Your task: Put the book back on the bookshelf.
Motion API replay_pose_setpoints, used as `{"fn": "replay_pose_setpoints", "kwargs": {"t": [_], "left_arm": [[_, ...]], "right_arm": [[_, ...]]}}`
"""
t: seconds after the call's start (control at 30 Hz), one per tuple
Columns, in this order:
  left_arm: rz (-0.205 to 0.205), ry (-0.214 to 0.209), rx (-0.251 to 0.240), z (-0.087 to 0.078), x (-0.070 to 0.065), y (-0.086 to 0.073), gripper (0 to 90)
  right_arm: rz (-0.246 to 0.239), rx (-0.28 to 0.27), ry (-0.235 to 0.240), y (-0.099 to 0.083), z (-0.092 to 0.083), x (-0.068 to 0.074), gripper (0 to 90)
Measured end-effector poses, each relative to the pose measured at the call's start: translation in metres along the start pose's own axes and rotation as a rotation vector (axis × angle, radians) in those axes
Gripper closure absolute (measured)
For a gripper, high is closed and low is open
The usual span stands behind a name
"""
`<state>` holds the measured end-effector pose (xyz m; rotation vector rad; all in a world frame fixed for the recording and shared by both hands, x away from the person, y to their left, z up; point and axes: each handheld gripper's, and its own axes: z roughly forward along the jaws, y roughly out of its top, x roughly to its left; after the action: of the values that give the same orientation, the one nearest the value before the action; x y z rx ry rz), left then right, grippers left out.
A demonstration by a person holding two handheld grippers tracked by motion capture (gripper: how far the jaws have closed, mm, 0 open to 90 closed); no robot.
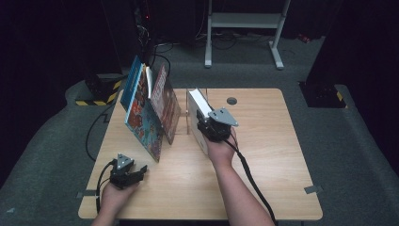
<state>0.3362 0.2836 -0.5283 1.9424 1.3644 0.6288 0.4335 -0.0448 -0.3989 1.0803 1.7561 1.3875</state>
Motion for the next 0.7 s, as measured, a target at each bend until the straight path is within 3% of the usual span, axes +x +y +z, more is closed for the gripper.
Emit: {"fn": "replay_pose_setpoints", "kwargs": {"t": [0.3,0.7], "left_arm": [[-0.001,0.0,0.0,0.0,0.0,0.0,36.6],[0.004,0.002,0.002,0.0,0.0,0.0,36.5]], "right_arm": [[0.001,-0.005,-0.007,-0.007,-0.007,0.004,53.4],[0.0,0.035,-0.007,-0.006,-0.012,0.002,53.1]]}}
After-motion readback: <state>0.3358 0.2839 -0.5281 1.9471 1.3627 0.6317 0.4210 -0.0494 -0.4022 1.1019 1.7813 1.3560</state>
